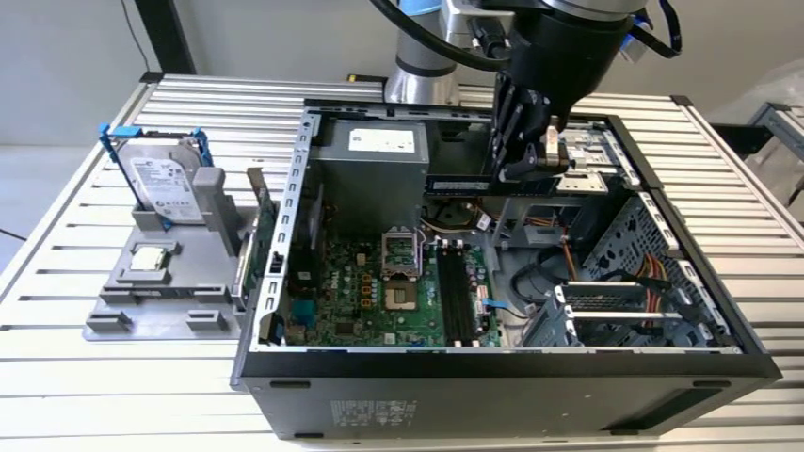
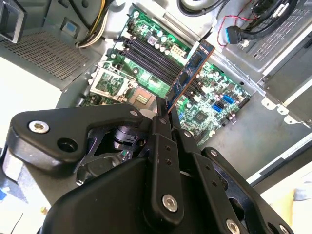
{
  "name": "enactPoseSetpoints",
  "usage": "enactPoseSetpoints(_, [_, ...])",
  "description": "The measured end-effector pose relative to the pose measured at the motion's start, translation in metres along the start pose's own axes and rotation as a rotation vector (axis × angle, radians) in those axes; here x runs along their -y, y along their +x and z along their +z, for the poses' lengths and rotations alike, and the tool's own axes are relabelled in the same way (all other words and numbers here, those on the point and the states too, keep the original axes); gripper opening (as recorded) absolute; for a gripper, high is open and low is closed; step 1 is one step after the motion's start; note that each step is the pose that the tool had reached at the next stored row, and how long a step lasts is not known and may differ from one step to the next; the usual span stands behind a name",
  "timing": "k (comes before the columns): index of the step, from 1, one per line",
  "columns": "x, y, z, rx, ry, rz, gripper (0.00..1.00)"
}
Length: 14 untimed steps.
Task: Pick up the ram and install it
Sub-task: 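Pick up the ram and move it above insertion slot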
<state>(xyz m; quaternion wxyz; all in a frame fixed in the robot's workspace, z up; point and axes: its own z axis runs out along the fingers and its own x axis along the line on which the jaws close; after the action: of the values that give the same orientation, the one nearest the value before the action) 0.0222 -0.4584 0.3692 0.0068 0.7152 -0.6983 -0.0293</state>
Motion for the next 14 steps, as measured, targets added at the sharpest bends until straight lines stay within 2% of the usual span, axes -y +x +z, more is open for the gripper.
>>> enactPoseSetpoints(7, [0.0000,0.0000,0.0000,0.0010,0.0006,0.019,0.00])
enactPoseSetpoints(14, [0.0000,0.0000,0.0000,0.0036,0.0023,0.072,0.00])
